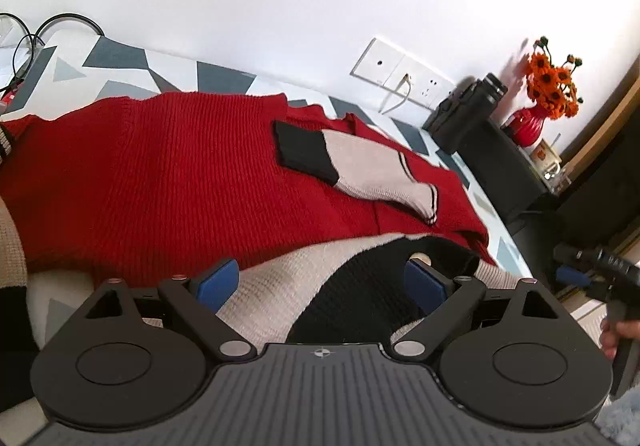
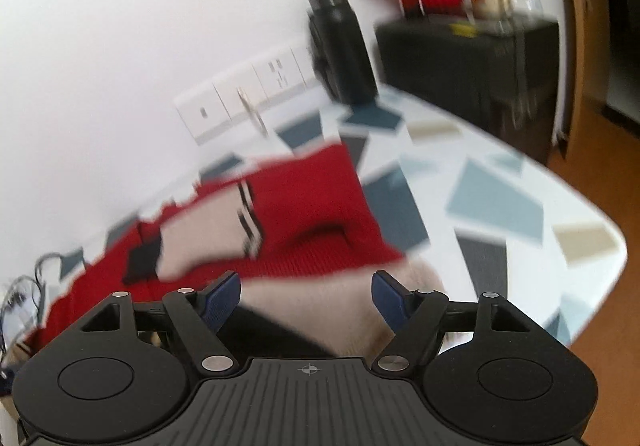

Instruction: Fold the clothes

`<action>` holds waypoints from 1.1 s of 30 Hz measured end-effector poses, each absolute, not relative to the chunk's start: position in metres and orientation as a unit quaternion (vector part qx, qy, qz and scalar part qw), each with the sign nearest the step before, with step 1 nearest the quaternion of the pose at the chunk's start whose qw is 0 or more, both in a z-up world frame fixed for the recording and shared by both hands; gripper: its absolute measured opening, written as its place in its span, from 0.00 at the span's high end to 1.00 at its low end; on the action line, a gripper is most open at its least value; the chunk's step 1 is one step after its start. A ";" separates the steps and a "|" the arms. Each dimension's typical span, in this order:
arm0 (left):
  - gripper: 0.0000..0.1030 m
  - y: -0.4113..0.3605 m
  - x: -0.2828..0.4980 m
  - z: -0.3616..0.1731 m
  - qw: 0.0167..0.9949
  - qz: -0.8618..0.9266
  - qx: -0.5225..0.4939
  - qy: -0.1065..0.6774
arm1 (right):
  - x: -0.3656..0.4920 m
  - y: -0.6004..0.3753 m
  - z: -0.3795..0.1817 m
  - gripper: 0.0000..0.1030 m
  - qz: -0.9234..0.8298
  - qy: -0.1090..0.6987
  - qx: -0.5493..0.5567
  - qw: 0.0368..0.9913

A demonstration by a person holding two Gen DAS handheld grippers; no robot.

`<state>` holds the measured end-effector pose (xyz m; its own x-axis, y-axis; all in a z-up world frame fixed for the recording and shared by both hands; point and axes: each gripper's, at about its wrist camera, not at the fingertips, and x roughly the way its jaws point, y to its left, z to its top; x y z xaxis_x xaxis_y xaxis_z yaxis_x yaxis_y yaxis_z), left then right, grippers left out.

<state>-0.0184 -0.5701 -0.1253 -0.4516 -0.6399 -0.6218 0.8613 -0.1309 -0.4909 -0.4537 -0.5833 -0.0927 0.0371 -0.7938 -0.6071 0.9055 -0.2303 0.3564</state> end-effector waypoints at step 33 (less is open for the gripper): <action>0.22 -0.804 -0.091 -0.203 0.554 -0.625 0.135 0.532 | -0.533 -0.765 -0.156 0.13 -0.708 0.066 0.416 0.567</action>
